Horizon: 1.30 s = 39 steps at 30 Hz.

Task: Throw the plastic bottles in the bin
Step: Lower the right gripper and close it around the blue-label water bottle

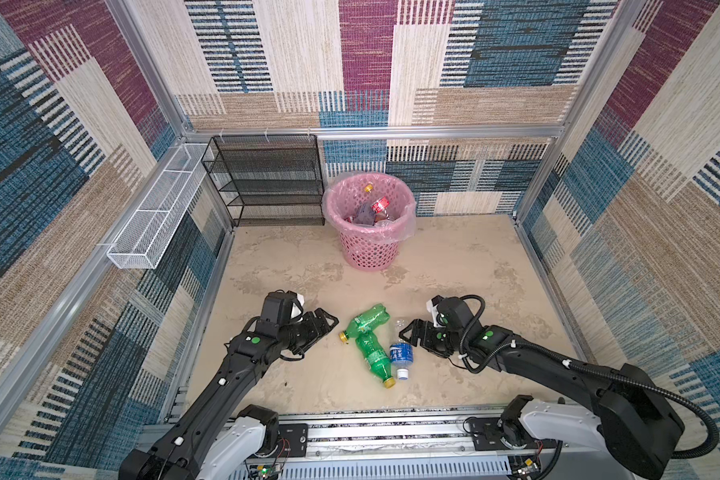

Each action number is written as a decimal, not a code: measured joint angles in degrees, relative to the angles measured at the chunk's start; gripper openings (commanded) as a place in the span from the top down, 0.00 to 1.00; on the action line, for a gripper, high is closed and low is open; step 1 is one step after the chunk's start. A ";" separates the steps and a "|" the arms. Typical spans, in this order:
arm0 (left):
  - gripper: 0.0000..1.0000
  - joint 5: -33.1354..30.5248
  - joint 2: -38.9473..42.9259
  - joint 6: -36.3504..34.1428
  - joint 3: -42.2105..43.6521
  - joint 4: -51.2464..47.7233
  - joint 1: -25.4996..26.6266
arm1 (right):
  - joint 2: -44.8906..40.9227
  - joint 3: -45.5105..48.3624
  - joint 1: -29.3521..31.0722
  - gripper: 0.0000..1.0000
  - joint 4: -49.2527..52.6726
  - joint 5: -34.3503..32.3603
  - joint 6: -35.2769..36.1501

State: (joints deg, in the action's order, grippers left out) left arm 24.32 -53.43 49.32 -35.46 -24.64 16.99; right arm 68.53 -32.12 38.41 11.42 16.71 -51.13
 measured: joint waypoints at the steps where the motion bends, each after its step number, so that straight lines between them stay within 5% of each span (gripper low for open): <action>1: 0.17 0.00 0.13 0.00 0.00 0.00 0.00 | 0.28 -0.07 0.24 0.13 -0.09 0.09 0.00; 39: 0.17 0.04 -0.46 0.20 0.52 0.39 0.00 | 8.15 0.26 3.48 0.18 -4.28 0.15 -1.25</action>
State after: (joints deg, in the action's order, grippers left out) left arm 24.36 -53.89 49.52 -34.94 -24.25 16.99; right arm 76.69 -31.86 41.89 7.14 16.86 -52.38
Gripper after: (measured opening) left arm 0.831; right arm 0.831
